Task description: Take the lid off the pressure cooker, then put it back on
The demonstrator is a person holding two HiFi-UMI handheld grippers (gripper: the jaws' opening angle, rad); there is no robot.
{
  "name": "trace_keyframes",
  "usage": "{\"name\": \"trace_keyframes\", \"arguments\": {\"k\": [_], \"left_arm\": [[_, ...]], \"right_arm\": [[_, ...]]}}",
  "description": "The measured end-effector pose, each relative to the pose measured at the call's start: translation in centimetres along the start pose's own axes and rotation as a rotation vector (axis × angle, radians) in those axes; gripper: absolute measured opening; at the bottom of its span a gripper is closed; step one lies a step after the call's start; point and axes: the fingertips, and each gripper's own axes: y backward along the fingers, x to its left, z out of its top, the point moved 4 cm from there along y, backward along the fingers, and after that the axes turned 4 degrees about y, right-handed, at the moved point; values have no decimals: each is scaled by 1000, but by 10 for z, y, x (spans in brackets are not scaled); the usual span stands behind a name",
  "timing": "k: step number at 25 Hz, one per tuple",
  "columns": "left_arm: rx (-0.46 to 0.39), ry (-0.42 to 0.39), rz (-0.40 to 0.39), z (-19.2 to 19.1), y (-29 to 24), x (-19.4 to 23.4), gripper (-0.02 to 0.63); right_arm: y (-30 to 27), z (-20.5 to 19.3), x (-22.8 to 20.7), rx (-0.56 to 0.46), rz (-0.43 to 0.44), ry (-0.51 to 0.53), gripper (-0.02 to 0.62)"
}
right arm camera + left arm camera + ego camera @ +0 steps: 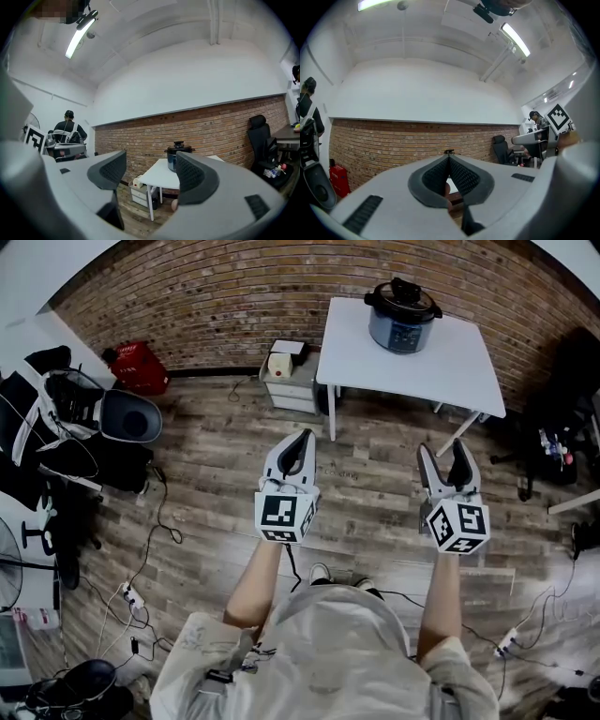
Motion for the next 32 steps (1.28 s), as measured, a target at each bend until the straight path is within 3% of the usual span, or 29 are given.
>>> {"name": "trace_keyframes", "arguments": {"k": [12,17,19,32], "left_arm": [[-11,23,-23,-8,-11,58,20],[25,31,-34,-14,-26,65,143],[36,28,-38,-15,-35,65,174],[79,-5,-51,-28,-162,48,175]], "right_arm": [[-36,1,46,2,-11,38,337],[-43,-6,44,10,-29,27,337],[-49,-7,39,6,-34,22,337],[-145,-17,-62,0,-10,-29,337]]}}
